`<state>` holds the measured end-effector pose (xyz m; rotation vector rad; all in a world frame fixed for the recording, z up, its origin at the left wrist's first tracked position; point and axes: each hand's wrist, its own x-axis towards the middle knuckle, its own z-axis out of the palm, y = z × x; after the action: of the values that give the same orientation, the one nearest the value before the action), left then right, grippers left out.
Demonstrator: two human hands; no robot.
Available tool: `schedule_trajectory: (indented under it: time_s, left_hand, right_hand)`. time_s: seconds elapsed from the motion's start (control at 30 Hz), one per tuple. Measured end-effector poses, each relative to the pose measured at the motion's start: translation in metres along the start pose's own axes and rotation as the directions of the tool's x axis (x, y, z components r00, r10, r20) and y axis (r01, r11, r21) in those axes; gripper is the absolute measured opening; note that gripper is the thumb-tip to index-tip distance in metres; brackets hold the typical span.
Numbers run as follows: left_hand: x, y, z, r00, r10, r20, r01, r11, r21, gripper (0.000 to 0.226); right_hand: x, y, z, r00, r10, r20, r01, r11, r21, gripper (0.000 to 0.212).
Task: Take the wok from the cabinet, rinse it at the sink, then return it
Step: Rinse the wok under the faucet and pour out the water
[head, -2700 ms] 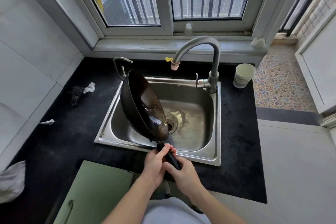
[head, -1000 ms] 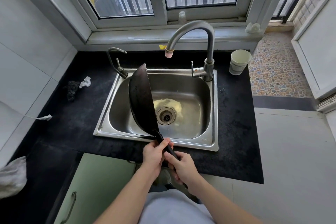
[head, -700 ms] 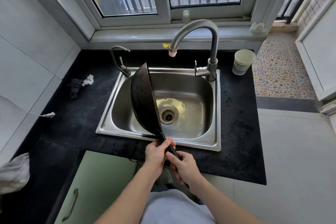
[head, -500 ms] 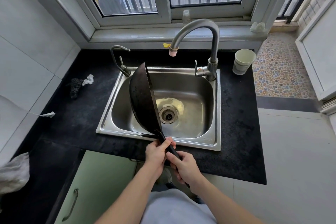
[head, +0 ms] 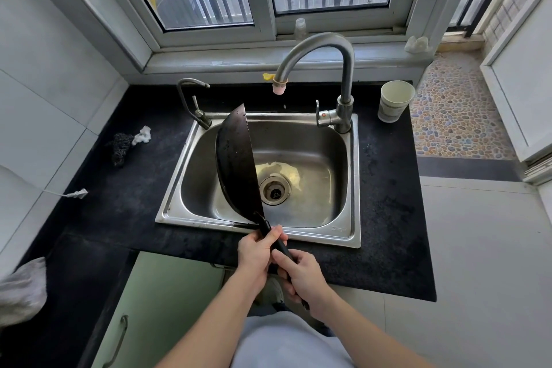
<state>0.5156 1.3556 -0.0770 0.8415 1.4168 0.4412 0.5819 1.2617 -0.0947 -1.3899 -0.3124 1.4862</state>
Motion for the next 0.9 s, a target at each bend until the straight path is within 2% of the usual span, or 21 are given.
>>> schedule_trajectory:
  time_s: [0.9]
  left_hand:
    - [-0.0038, 0.0061, 0.0066, 1.0, 0.001, -0.019, -0.001, 1.0, 0.026, 0.015]
  right_hand:
    - [0.004, 0.0014, -0.0033, 0.999, 0.033, 0.043, -0.038, 0.992, 0.119, 0.025]
